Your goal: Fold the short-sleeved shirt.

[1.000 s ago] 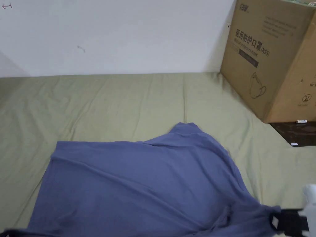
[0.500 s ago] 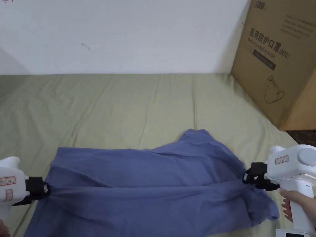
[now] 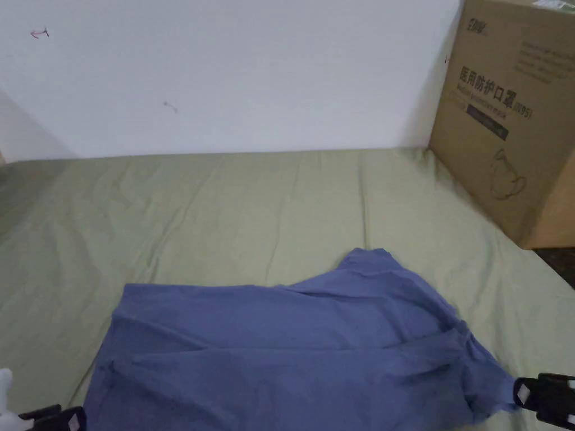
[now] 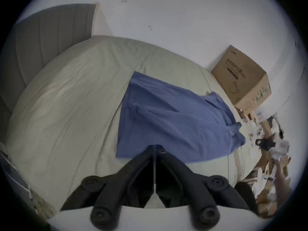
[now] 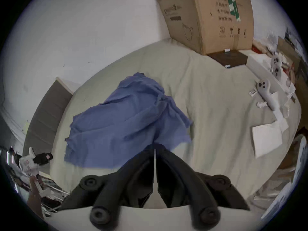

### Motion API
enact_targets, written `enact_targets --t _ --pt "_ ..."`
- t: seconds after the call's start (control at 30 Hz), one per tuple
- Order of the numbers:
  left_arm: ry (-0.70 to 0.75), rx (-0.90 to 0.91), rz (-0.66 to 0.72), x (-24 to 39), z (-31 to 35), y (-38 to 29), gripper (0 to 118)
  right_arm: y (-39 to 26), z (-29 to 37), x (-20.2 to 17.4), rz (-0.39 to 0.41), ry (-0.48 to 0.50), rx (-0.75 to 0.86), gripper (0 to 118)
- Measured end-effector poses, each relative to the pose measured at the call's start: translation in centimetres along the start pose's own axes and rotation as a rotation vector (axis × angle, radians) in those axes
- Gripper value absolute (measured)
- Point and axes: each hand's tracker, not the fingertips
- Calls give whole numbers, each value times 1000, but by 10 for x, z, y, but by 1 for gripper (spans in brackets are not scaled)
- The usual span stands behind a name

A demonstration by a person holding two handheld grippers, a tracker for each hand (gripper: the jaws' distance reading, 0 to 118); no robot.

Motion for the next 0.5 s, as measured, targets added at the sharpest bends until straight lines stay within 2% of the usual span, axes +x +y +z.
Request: enact_targets --t 0.1,0.23,0.27,0.3,0.33,0.37,0.4,0.5 --pt "2 3 -30 3 14 -8 0 -10 15 -1 -32 95 20 0" --pt "53 -59 -22 -14 -10 2 0 -12 17 -7 -28 93 22 0" --pt "66 -76 -12 -20 -20 7 7 -12 15 -7 -37 97 17 0" --pt "103 -84 -6 -27 -35 6 38 -13 14 -7 -54 105 9 0" --pt "124 -106 2 -34 -49 10 76 -15 14 -7 -76 119 1 0" --pt "131 -140 12 -43 -66 12 102 -17 13 -7 -107 140 -3 0" --pt "140 -133 26 -51 -77 13 109 -18 14 -6 -125 153 -5 0" --pt "167 -185 125 -72 -117 12 108 -20 15 -4 -142 161 -11 0"
